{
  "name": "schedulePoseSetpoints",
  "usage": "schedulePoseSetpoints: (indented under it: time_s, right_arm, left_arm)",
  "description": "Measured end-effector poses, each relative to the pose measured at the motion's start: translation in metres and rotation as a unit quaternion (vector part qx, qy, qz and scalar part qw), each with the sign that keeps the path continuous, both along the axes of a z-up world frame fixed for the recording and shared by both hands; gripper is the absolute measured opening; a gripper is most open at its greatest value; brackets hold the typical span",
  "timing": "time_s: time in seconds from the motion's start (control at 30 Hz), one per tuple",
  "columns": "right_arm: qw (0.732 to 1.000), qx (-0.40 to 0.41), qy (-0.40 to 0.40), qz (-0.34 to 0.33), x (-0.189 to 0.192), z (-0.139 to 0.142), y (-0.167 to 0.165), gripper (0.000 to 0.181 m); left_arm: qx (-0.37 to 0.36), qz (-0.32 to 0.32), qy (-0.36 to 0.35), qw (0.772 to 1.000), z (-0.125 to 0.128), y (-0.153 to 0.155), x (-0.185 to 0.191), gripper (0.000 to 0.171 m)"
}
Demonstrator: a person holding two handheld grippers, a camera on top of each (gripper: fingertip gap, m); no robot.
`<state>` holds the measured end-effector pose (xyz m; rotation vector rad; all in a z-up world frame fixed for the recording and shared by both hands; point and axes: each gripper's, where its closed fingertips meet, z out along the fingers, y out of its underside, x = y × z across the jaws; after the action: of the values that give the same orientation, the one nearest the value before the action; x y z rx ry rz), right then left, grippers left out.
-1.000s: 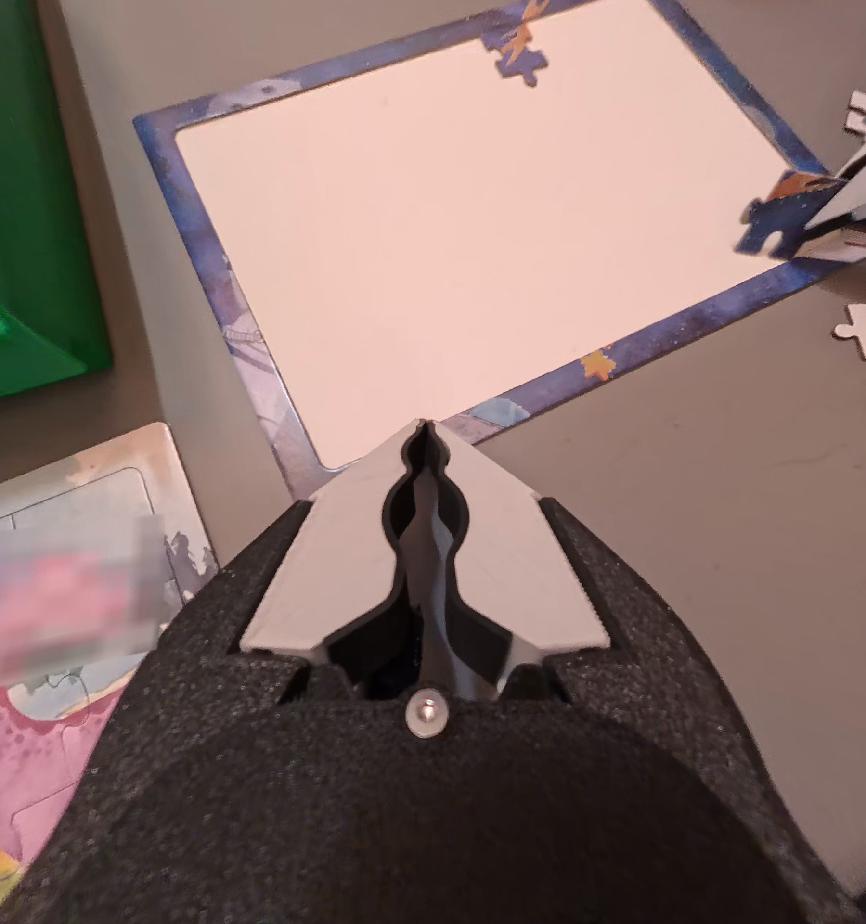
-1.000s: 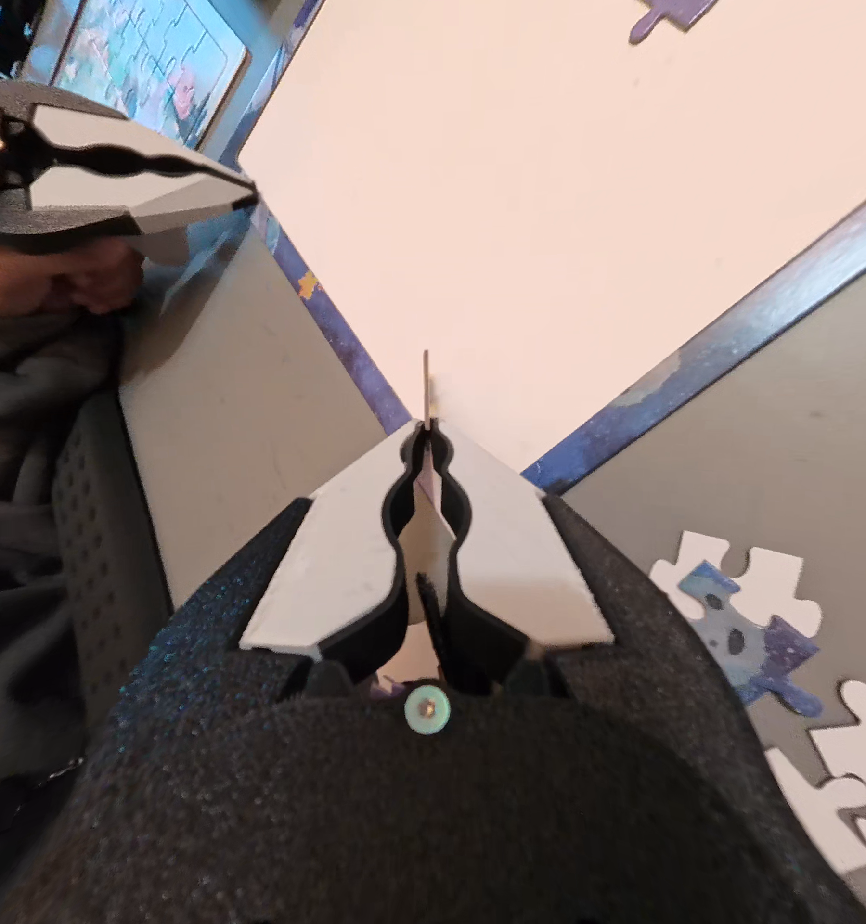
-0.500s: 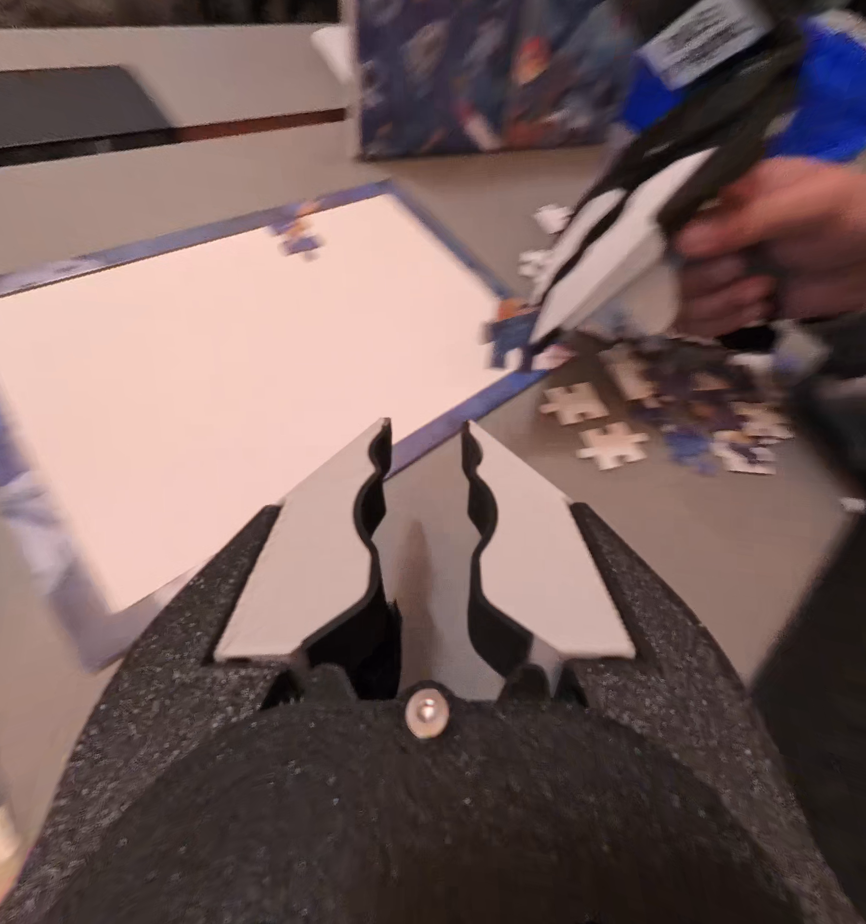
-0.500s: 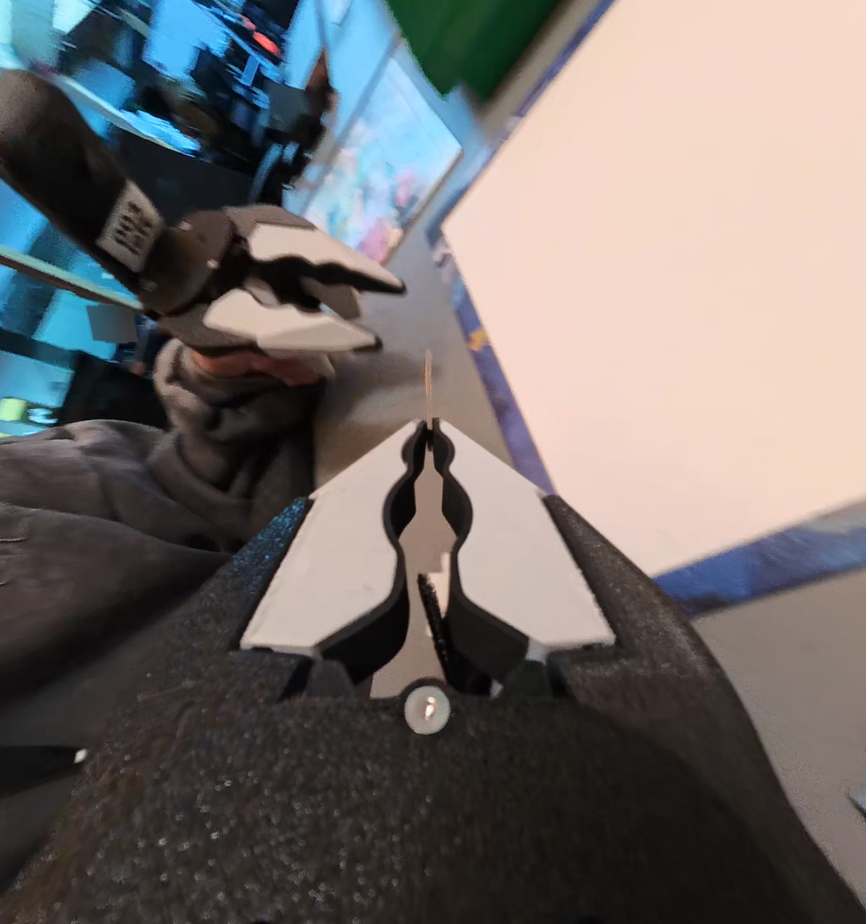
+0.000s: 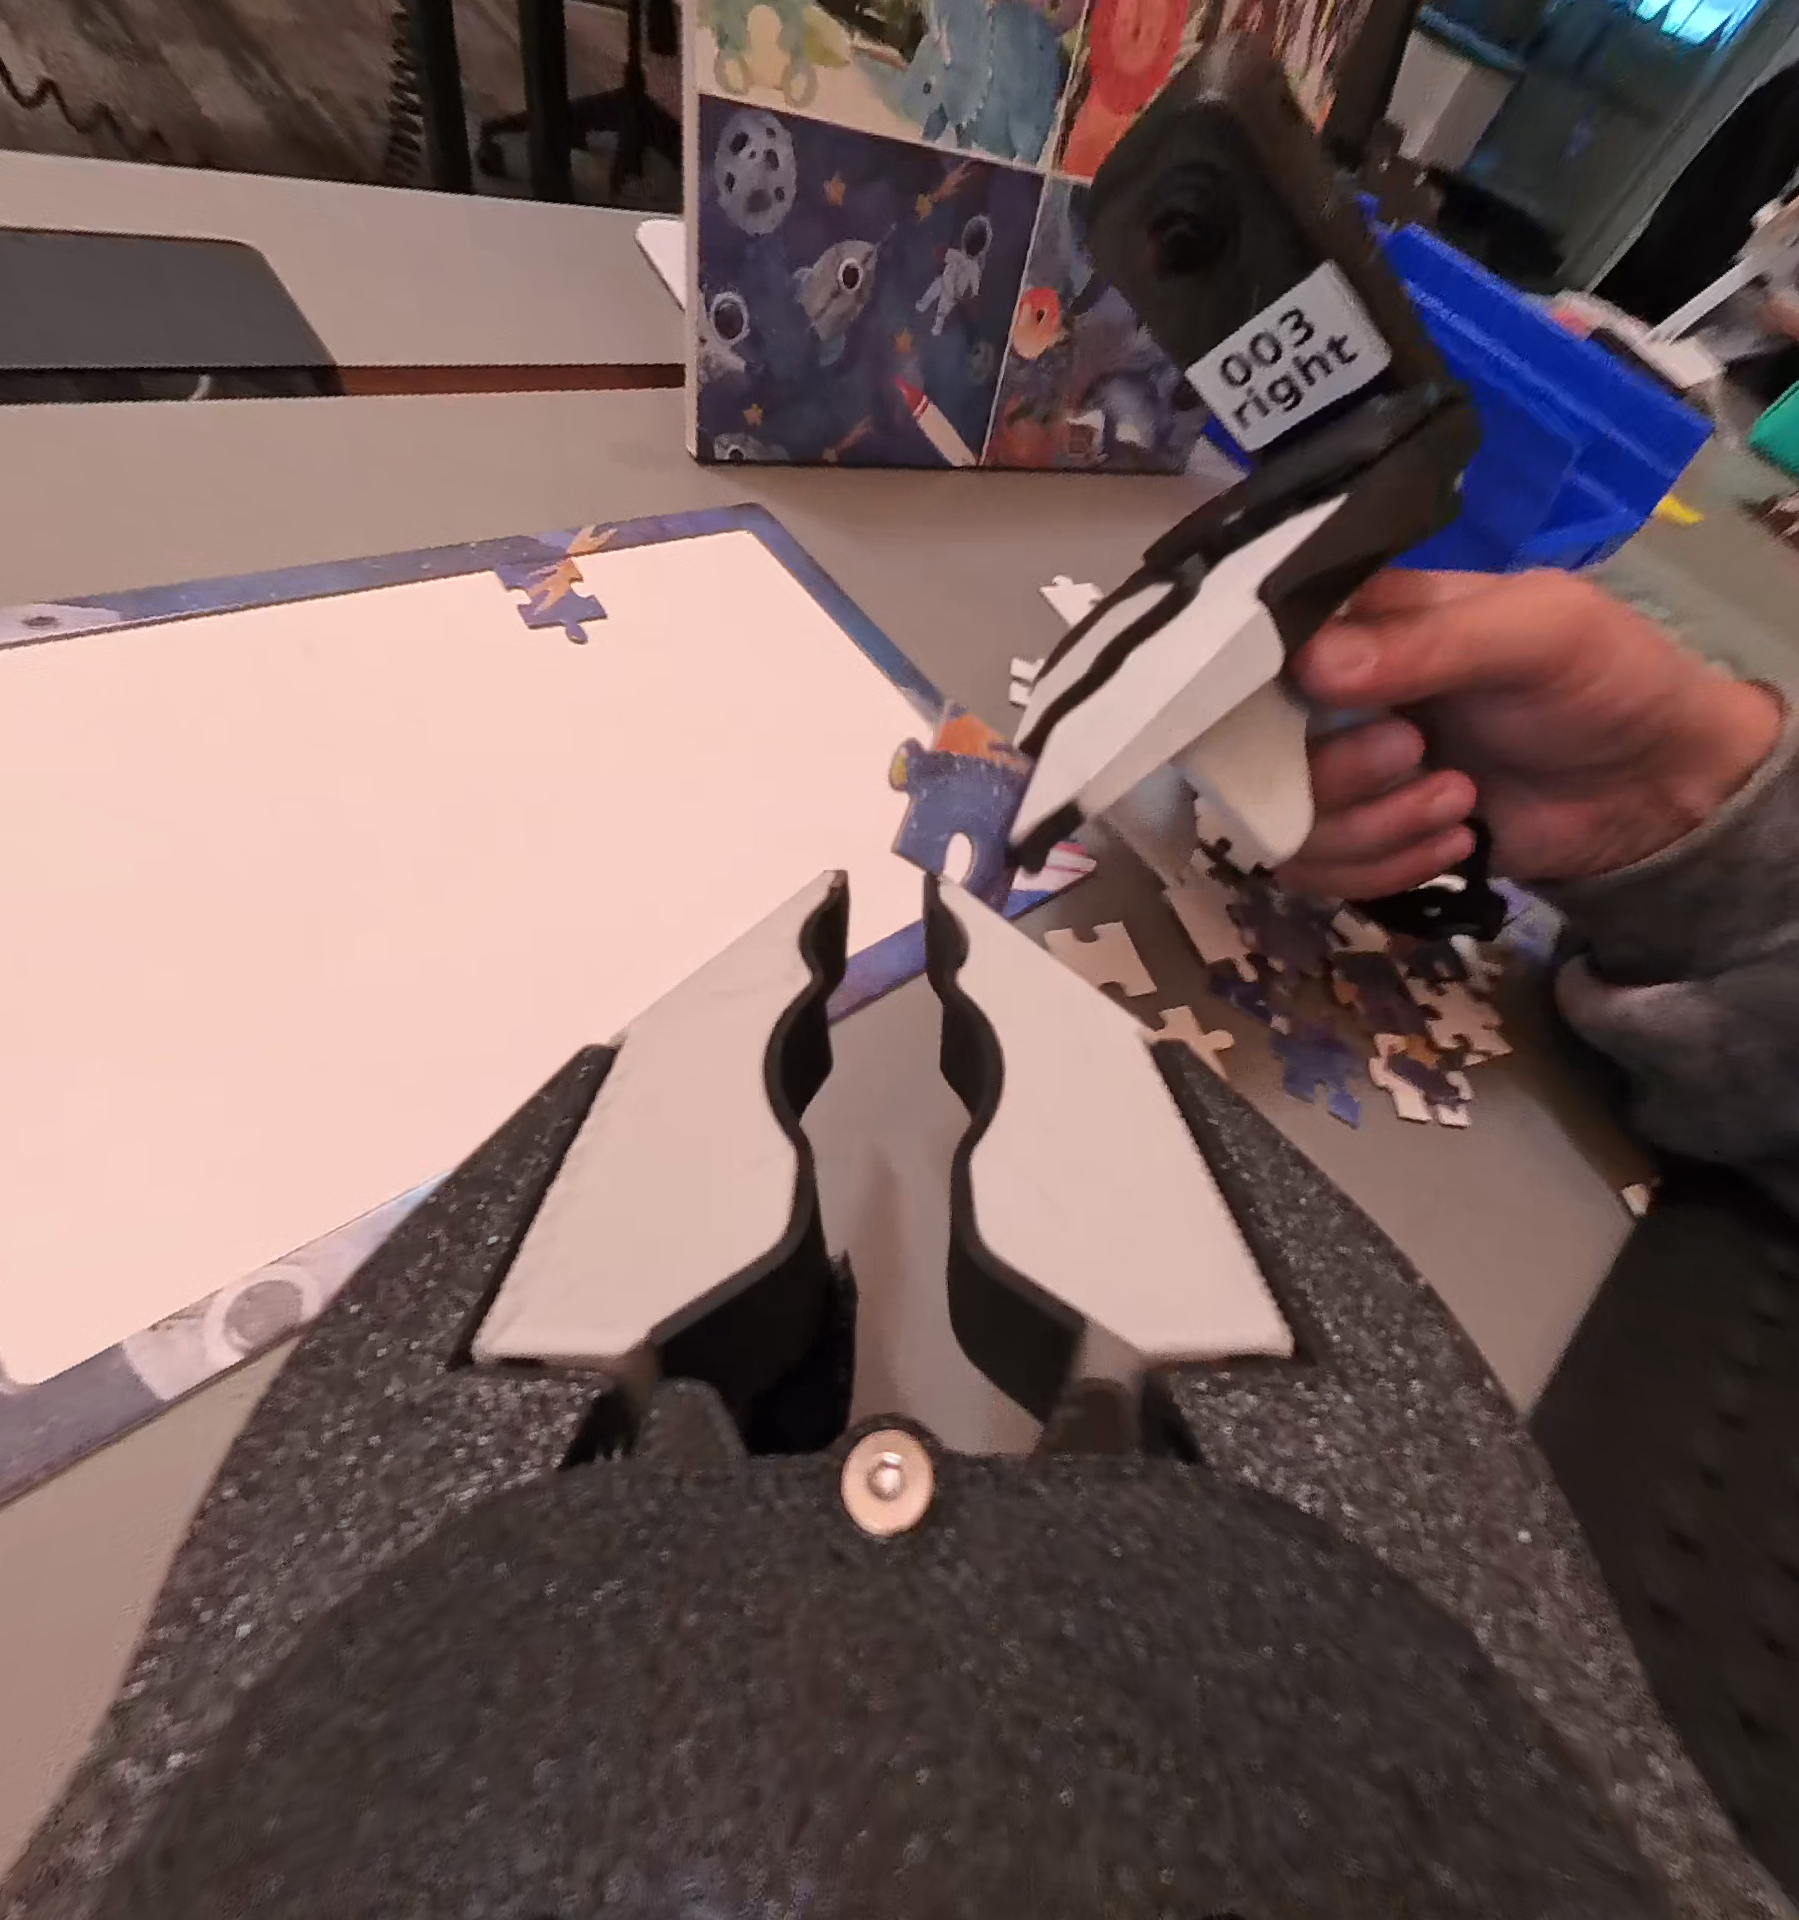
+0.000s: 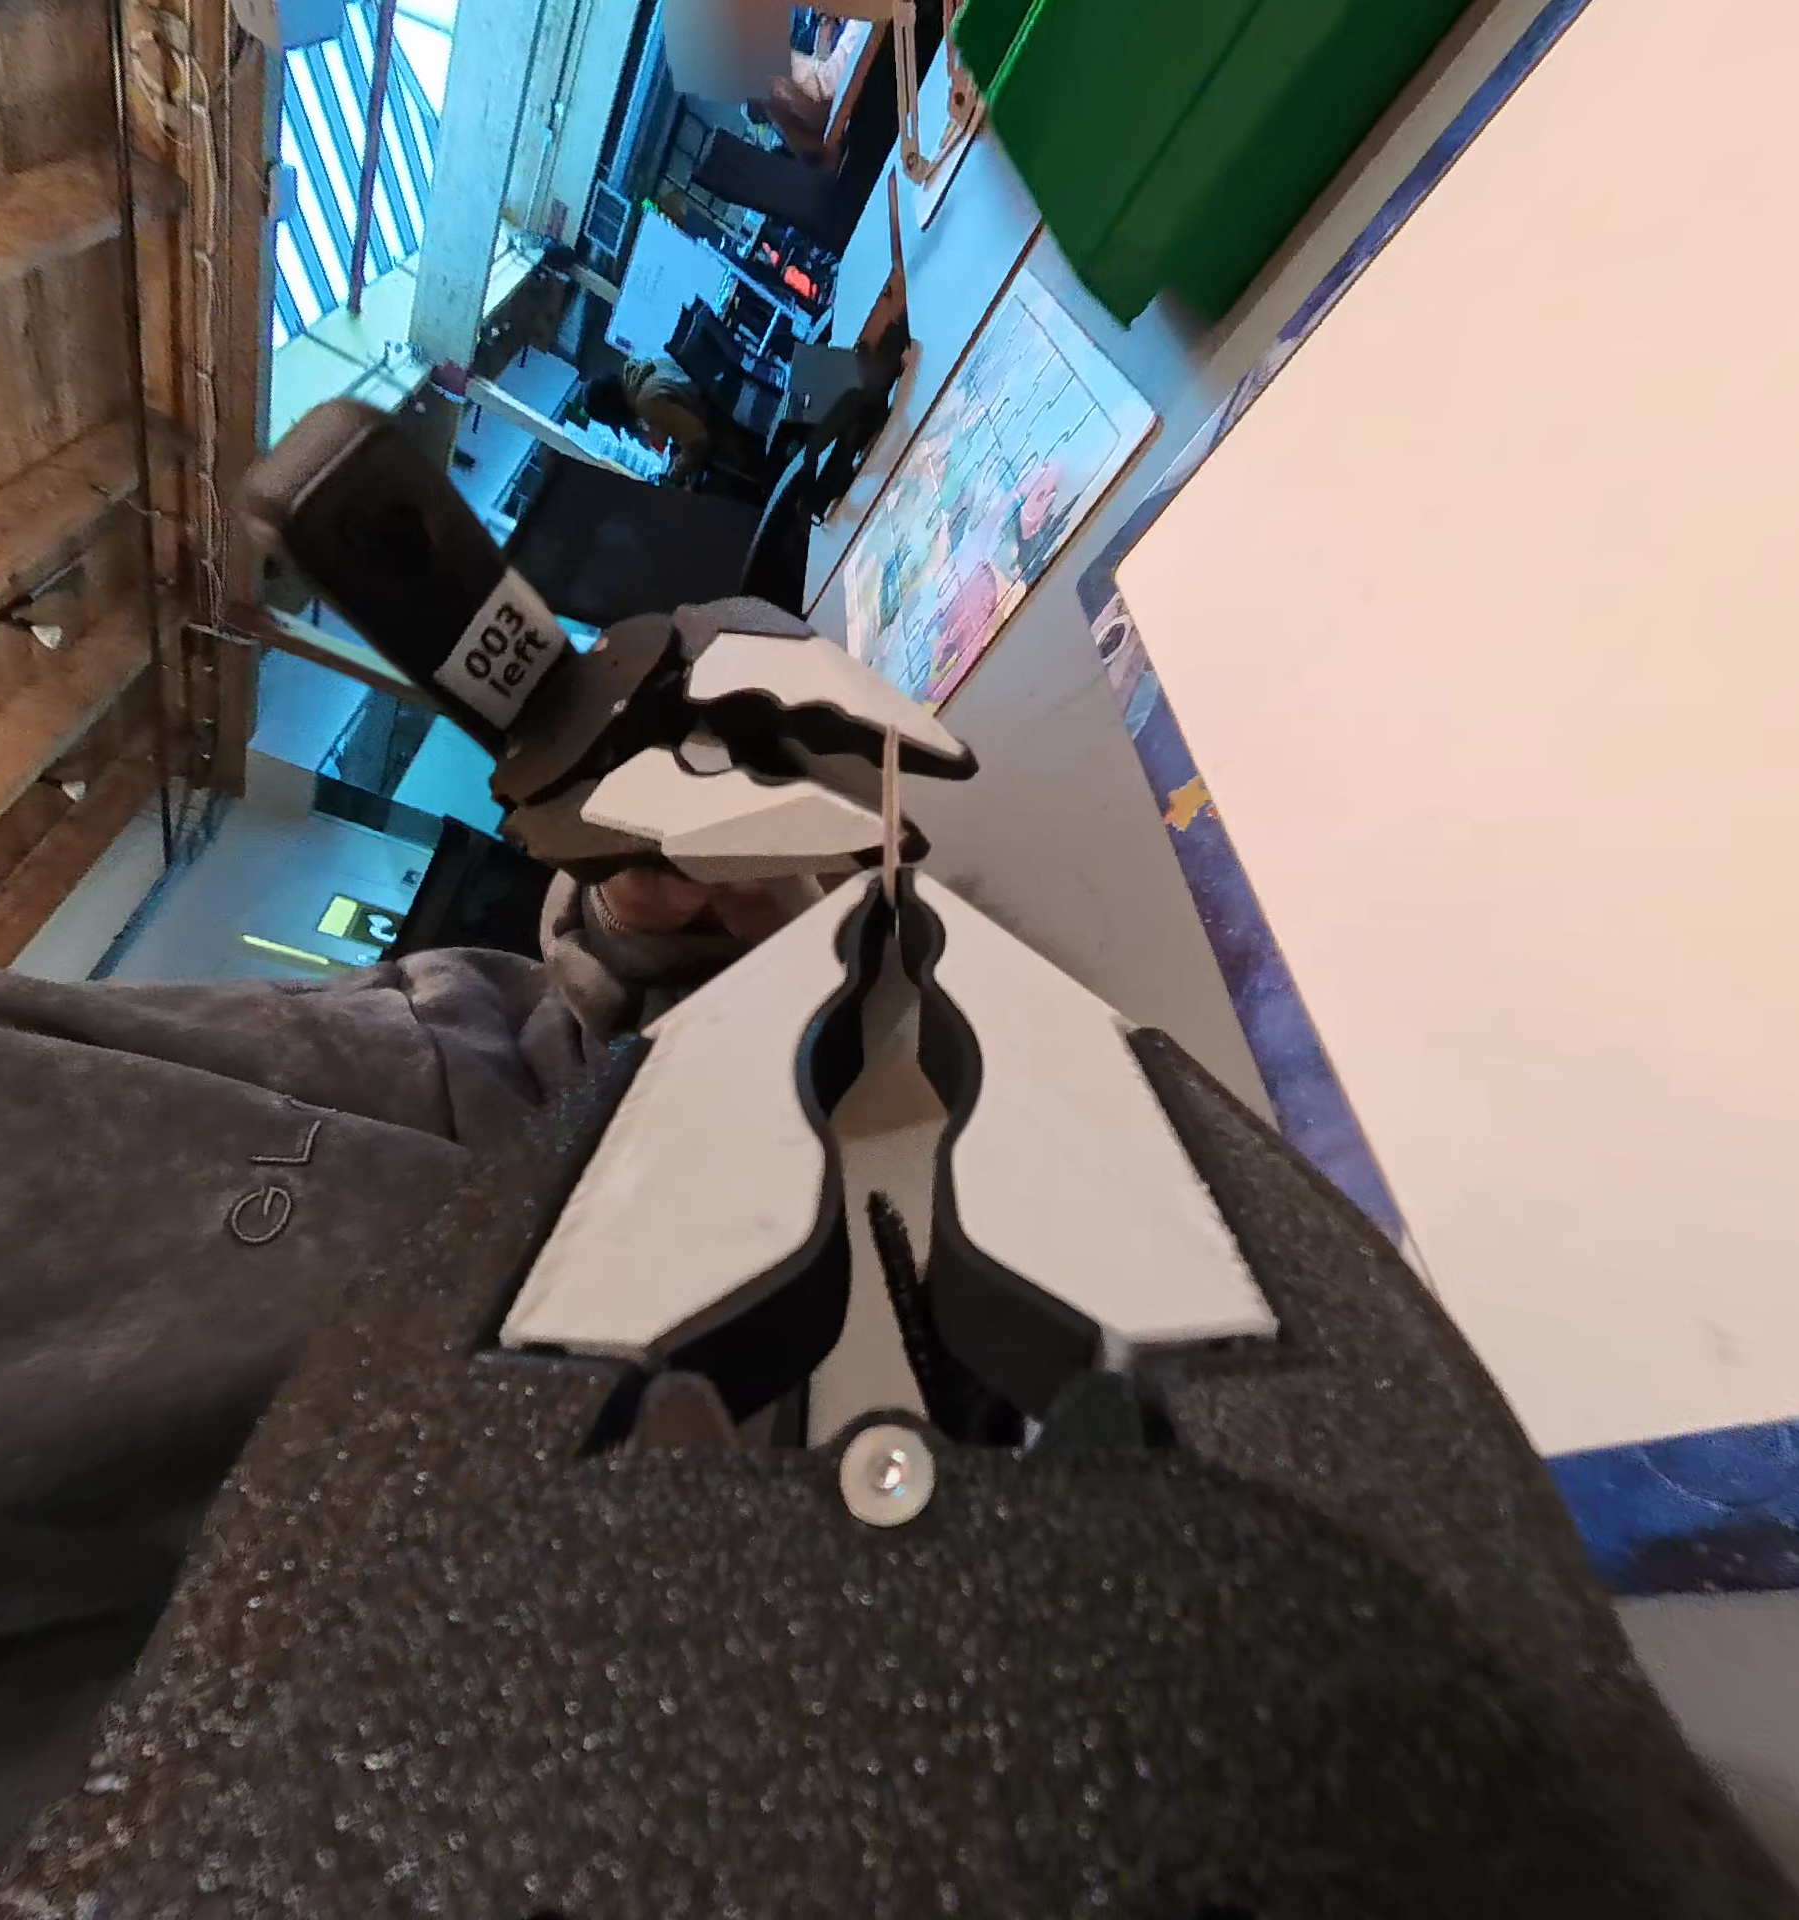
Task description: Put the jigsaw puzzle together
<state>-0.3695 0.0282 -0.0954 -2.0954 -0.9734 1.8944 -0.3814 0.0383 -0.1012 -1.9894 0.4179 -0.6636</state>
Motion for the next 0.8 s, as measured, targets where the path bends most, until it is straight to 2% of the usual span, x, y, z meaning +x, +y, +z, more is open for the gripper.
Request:
schedulePoseSetpoints:
  time_s: [0.1,0.2,0.33,0.47,0.6,0.73,0.8]
  right_arm:
    - [1.0,0.011,0.002,0.011,-0.006,0.001,-0.007,0.001]
    - [0.999,0.02,0.001,0.027,-0.011,0.0,-0.015,0.002]
    - [0.999,0.029,-0.005,0.035,-0.014,-0.003,-0.019,0.002]
    - [1.0,0.017,0.015,-0.003,-0.011,0.004,-0.004,0.001]
    - [0.999,0.011,0.042,-0.018,-0.009,0.015,0.002,0.001]
    - [0.997,0.004,0.072,-0.01,-0.012,0.026,-0.003,0.002]
    - [0.996,0.002,0.083,-0.008,-0.014,0.031,-0.005,0.002]
  left_arm:
    - [-0.001,-0.008,-0.048,0.999,0.009,-0.002,0.001,0.002]
    - [-0.005,-0.01,-0.084,0.996,0.016,-0.002,-0.001,0.002]
    - [0.001,-0.011,-0.078,0.997,0.016,-0.003,-0.001,0.002]
    - [0.007,-0.013,-0.094,0.995,0.021,-0.003,-0.006,0.007]
    - [-0.009,-0.06,-0.128,0.99,0.024,-0.013,0.007,0.017]
    - [-0.006,-0.072,-0.124,0.99,0.025,-0.016,0.013,0.016]
    - [-0.009,-0.075,-0.134,0.988,0.026,-0.017,0.013,0.009]
